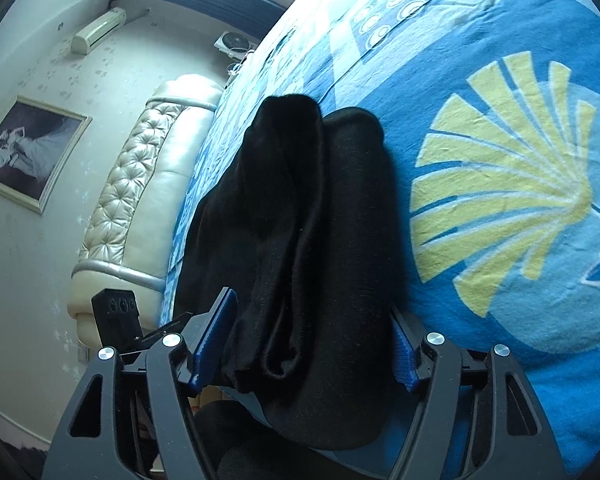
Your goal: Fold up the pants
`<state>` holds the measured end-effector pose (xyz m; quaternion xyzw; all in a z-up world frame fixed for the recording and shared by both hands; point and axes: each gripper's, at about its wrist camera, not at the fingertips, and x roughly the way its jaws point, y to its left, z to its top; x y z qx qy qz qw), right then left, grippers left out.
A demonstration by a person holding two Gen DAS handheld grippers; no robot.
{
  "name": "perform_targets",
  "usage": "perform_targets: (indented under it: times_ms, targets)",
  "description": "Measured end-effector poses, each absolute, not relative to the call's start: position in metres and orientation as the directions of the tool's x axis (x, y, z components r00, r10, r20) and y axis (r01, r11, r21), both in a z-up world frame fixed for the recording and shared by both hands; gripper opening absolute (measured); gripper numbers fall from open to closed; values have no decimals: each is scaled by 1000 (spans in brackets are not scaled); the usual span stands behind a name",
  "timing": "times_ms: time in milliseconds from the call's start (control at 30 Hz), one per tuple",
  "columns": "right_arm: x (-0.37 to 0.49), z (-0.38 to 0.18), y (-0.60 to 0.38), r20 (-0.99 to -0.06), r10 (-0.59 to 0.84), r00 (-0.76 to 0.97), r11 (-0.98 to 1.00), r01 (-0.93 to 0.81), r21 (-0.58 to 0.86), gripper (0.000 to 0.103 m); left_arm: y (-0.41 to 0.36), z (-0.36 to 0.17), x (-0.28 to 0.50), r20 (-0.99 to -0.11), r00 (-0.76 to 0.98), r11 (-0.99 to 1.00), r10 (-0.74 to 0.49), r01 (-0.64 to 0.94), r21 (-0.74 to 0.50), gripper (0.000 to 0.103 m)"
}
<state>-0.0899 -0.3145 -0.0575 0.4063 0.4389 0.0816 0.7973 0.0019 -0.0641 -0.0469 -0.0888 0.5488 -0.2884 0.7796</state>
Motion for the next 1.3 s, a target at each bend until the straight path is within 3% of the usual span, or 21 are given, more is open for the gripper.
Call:
perform_targets:
  times_ms: [533,700,833,1300]
  targets:
    - [-84,-54,-301,-678,450,582,705,235,670,67,-67,-56,8,-758,209,767,-618,372,-522,78]
    - [-81,-55,-296,-686,443,577,715,234,658,52,-67,-53,8,-757,223,767,-614,396,-505,60]
    - [-72,-54,-286,-685,437,582,726,221,651,49,-60,-51,9,-749,229,764,-622,389,-515,49]
    - [-28,-73,-230,-600,588,542,677,76,732,49,26,-43,10,-752,303,808,-585,292,-511,48]
